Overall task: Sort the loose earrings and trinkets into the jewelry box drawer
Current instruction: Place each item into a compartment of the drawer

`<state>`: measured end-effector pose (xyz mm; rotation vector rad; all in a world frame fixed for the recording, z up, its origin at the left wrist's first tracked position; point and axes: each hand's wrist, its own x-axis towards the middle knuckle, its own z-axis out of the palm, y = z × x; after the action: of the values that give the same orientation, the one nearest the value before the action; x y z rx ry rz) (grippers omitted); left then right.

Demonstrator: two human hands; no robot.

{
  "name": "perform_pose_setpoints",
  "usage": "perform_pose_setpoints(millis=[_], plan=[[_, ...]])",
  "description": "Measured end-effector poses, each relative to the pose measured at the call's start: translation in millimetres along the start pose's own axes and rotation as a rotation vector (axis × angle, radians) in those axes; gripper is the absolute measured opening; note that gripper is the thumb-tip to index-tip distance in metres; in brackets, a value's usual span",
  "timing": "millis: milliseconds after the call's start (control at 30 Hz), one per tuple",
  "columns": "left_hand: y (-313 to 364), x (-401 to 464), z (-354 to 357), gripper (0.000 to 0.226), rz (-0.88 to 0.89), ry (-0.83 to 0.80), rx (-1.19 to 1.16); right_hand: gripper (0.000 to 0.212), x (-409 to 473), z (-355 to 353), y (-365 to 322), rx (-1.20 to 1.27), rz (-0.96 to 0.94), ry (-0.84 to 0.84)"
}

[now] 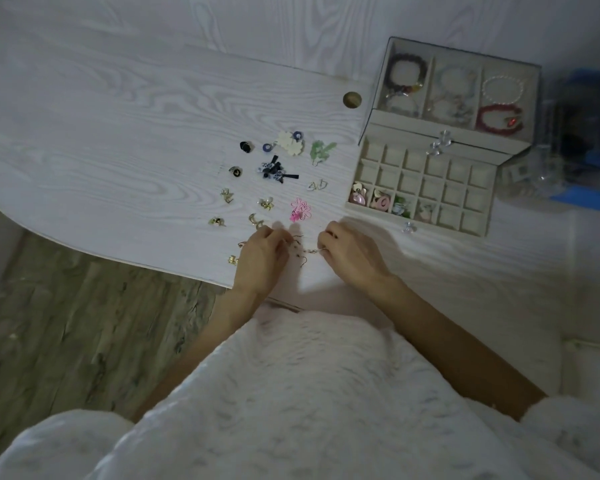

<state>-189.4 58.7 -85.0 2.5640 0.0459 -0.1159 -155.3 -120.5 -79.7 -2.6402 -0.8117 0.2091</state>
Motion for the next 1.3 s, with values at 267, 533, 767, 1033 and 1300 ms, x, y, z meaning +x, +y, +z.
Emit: perform_pose_setpoints(millis=[267,533,767,1033,1300], plan=[[9,0,4,0.012,0.014,-0.074,-0.080,0.004,-29,-17,16,0.335,0.221,0.126],[39,19,-12,0.009,0.038,-0.108,-0.360,0.006,-23,-60,27,0.709,0.395,0.347],[98,104,-5,0.010,0.100,-0.024,-0.390,0.009,18,-82,60,0.887,0.534,0.447],[101,149,21,0.014,0.208,-0.061,-0.135,0.020,37,-70,82,0.821,0.639,0.457],[87,140,23,0.024,0.240,-0.028,-0.161,0.012,45,-67,83,0.831,0.668,0.461]])
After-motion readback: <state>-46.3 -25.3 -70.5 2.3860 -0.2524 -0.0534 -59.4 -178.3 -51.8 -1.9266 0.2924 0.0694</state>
